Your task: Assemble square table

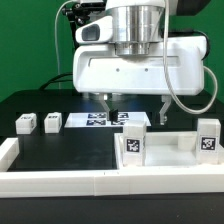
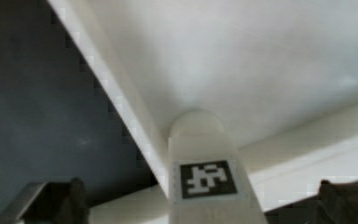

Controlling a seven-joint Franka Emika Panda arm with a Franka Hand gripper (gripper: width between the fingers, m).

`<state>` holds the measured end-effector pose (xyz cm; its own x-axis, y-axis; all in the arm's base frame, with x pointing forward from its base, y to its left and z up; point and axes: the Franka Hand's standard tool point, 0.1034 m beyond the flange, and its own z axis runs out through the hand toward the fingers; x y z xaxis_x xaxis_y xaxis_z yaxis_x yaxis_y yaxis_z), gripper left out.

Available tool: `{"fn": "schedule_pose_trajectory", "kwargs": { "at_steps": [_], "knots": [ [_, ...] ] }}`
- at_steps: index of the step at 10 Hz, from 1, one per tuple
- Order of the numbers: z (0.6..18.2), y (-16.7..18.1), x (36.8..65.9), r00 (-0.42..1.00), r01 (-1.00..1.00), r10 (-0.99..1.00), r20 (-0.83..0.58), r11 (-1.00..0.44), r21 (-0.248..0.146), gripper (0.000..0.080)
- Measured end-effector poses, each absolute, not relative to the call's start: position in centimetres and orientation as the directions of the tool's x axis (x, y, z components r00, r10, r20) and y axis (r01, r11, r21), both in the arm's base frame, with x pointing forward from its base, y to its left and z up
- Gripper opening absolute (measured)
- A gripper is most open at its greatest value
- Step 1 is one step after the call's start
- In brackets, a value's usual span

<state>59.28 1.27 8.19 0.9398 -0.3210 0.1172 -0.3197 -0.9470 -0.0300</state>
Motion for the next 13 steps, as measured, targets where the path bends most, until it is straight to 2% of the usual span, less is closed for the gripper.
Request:
{"fn": "schedule_pose_trajectory", "kwargs": {
  "at_steps": [3,8,13],
  "knots": [
    [7.5,1.3,58.0,0.988,-0.115,-0.115,0.100,-0.993,-0.005,0.0648],
    [7.3,0.8,57.9,0.991,-0.098,-0.098,0.096,-0.995,-0.001,0.0648],
    [4.7,-0.8,56.0,0.992,-0.004,0.001,0.129,-0.999,0.043,0.0648]
  ]
}}
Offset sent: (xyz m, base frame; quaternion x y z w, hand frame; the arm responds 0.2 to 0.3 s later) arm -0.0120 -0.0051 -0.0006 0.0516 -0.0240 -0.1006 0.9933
